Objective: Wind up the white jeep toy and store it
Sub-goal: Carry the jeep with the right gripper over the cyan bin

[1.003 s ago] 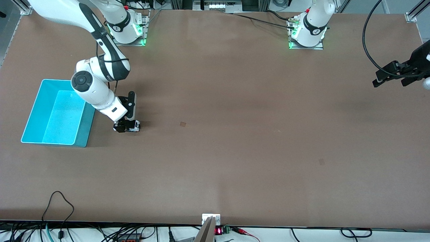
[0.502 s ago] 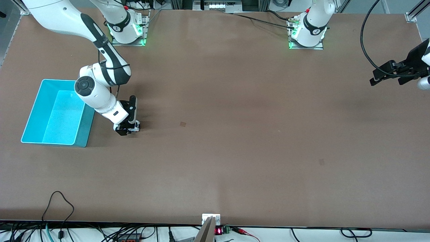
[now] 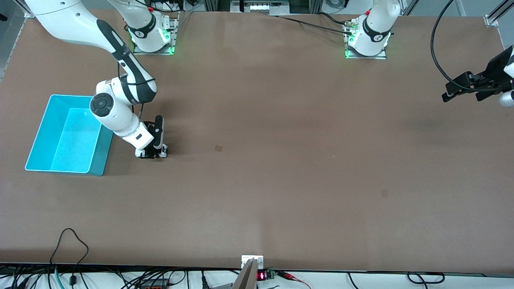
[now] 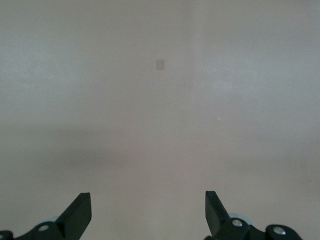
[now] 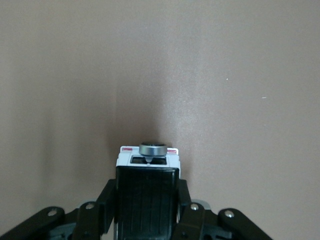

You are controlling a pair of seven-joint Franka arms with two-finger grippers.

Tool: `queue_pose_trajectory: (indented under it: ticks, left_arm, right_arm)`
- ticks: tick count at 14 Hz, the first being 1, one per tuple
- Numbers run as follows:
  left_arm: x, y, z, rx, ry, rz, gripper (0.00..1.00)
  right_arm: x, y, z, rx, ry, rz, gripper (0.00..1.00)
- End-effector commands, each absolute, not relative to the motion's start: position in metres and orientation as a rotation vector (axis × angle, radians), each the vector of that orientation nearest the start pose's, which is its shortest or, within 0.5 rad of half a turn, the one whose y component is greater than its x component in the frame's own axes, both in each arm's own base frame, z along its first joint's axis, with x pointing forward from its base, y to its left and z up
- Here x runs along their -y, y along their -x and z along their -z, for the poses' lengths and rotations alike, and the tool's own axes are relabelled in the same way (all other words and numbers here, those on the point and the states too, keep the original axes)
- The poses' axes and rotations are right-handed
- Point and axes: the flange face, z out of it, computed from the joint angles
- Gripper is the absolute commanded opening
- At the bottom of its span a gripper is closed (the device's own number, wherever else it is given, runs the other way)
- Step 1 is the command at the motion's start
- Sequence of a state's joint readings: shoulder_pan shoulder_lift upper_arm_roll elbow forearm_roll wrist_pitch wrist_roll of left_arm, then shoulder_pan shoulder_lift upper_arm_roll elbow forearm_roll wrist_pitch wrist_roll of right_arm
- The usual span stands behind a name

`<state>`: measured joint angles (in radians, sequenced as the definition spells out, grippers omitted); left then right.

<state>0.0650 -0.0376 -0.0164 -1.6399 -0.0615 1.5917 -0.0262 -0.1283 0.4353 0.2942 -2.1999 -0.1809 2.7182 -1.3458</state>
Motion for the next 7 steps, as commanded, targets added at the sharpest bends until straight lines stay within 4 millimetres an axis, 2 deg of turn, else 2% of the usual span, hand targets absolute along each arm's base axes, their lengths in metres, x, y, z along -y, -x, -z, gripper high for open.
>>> queue_pose_trajectory:
  ticks: [1, 5, 7]
  left_arm:
    - [-0.021, -0.535, -0.618, 0.098, 3.201, -0.005, 1.00]
    - [-0.021, -0.536, -0.620, 0.096, 3.201, 0.010, 1.00]
    - [-0.025, -0.535, -0.621, 0.108, 3.202, 0.012, 1.00]
  right_arm:
    - [-0.100, -0.562, -0.218, -2.216, -2.147, -0.207, 0.00]
    - [-0.095, -0.560, -0.284, -1.956, -2.340, -0.151, 0.00]
    - [-0.083, -0.557, -0.324, -1.785, -2.431, -0.143, 0.00]
